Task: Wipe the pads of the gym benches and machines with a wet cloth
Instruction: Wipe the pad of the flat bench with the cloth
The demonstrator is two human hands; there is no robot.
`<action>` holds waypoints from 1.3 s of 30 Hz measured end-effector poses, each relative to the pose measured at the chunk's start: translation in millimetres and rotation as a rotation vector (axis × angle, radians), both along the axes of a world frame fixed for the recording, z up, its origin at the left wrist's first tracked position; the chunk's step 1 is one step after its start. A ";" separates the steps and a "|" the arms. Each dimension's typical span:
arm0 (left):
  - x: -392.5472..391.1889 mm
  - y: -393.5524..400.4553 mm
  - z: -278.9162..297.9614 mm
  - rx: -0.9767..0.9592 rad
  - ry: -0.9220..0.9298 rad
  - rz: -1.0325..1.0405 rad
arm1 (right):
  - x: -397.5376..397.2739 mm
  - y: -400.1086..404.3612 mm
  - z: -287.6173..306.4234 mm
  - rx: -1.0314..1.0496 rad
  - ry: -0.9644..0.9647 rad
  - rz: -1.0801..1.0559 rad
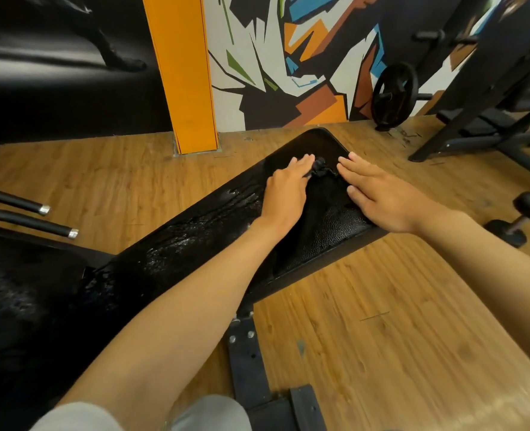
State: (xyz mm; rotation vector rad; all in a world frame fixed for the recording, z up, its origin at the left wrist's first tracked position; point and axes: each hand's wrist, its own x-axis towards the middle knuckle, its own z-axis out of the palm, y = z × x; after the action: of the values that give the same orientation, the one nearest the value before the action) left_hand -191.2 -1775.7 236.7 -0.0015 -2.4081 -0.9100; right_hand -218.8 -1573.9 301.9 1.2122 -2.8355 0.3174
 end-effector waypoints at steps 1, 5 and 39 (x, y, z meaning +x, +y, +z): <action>15.6 8.9 -1.8 -0.015 0.033 -0.022 | 0.4 1.4 0.8 -0.015 -0.012 0.004; 94.5 49.5 -22.1 -0.093 0.174 -0.224 | 4.6 7.5 2.0 -0.057 -0.033 0.012; 26.6 32.3 6.6 -0.032 0.003 0.076 | 12.5 -5.9 -6.3 0.051 0.163 -0.061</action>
State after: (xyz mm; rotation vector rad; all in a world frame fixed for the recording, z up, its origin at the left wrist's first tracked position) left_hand -164.6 -1743.4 243.3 0.0762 -2.4030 -0.8358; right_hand -206.4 -1579.8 295.6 1.1023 -2.7486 0.1367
